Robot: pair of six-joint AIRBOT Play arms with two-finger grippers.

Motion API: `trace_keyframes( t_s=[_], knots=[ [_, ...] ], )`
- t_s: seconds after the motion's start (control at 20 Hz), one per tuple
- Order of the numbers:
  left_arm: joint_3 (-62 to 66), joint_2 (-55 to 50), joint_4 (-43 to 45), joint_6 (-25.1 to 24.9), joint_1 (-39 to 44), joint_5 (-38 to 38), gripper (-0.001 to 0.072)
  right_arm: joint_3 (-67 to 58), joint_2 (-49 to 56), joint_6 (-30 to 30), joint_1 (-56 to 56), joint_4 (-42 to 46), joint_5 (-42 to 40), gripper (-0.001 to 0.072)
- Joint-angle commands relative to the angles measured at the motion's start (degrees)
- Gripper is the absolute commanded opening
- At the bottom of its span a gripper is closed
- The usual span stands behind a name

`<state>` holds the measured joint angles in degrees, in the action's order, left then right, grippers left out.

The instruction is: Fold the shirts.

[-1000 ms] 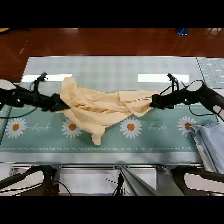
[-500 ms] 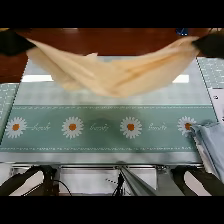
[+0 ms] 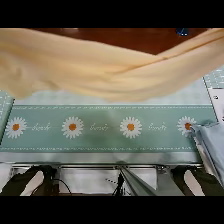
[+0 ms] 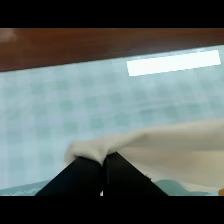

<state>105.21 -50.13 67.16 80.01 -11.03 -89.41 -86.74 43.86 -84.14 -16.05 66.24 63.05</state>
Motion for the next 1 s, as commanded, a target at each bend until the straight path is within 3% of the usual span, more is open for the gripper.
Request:
trace_keyframes(
  t_s=[0.0, 0.15, 0.35, 0.4, 0.6, 0.8, 0.95],
  knots=[
    [0.48, 2.64, 0.96, 1.31, 0.0, -5.62, 0.002, -0.98, -1.18, -0.92, -0.26, 0.02, 4.39, 0.0024],
    [-0.04, 2.91, -2.93, 2.16, 0.0, -8.63, 0.002, -2.58, -0.85, -0.96, -0.26, 2.95, 9.35, 0.0024],
    [-12.39, 2.91, -3.13, 2.36, 1.86, -9.92, 0.002, -2.38, 7.37, 0.83, -0.2, 7.8, 29.99, 0.0024],
    [-17.75, 2.91, -3.13, 2.29, 3.19, -8.35, 0.002, -2.38, 10.32, 0.94, 0.15, 7.82, 30.56, 0.0024],
    [-36.89, 2.03, -3.1, 1.49, 8.74, 7.48, 0.0021, -2.4, 24.11, 1.73, 3.85, 7.87, 21.38, 0.0025],
    [-46.75, -1.68, -3.1, 1.49, 11.34, 22.18, 0.0021, -2.4, 37.99, 1.2, 7.13, 7.8, 10.95, 0.0025],
    [-49.81, -6.03, -3.1, 1.49, 12.87, 25.42, 0.0021, -2.4, 45.53, 0.26, 8.55, 7.61, 7.91, 0.0026]
  ],
)
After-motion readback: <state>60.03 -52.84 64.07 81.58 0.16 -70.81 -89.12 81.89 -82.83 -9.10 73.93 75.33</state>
